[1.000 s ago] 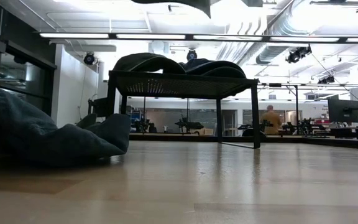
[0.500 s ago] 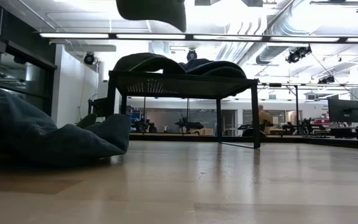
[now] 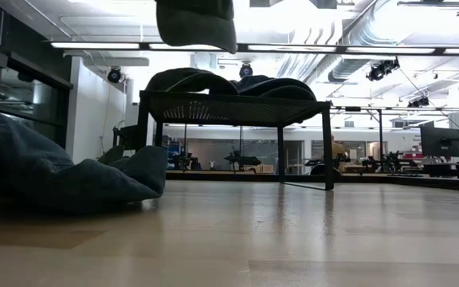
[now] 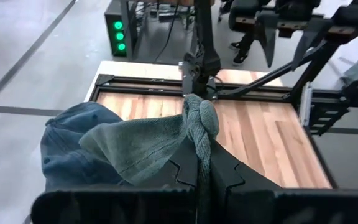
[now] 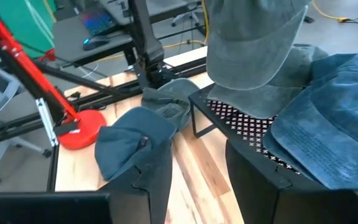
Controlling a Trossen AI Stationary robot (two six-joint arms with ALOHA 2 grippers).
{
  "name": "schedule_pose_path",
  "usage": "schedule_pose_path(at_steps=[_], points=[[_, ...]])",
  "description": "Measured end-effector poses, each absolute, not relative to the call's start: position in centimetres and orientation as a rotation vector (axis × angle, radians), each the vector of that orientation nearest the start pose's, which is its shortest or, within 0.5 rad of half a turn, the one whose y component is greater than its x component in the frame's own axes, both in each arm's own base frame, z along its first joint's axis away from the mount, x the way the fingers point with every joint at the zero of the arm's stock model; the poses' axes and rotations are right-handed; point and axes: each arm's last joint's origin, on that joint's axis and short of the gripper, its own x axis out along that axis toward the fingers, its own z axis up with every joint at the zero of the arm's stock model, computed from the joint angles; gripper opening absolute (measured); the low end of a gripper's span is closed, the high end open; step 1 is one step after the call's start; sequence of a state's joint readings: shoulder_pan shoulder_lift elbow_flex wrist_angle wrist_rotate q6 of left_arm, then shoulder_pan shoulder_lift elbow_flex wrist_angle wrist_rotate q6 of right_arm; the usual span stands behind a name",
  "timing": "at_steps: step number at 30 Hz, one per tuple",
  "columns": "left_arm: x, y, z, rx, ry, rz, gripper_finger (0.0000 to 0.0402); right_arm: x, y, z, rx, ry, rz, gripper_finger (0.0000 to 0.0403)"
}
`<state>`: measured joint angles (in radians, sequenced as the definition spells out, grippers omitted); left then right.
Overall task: Pick & Place hat
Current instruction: Stack the dark green cap on top of the dark green cap on the shelf
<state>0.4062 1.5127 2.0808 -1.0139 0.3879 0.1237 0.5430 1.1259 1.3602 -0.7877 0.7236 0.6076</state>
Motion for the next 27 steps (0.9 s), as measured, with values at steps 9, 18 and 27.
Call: schedule_pose_path(at_steps=[9,18,27], points=[[24.5,12.1,50.3,-0.101,0.362,-0.031,0.0000,18.9,8.5,41.0,0.298,0.340,-0.376,0.0142],[25.7,13.1,48.9,-0.131,0.325,-0.068,0.0000,19.4,7.5,41.1,0.323,0.337,-0.412,0.0142],[26.8,13.4,48.5,-0.170,0.245,-0.115,0.0000,20.5,7.3,40.5,0.326,0.360,-0.426,0.0142]])
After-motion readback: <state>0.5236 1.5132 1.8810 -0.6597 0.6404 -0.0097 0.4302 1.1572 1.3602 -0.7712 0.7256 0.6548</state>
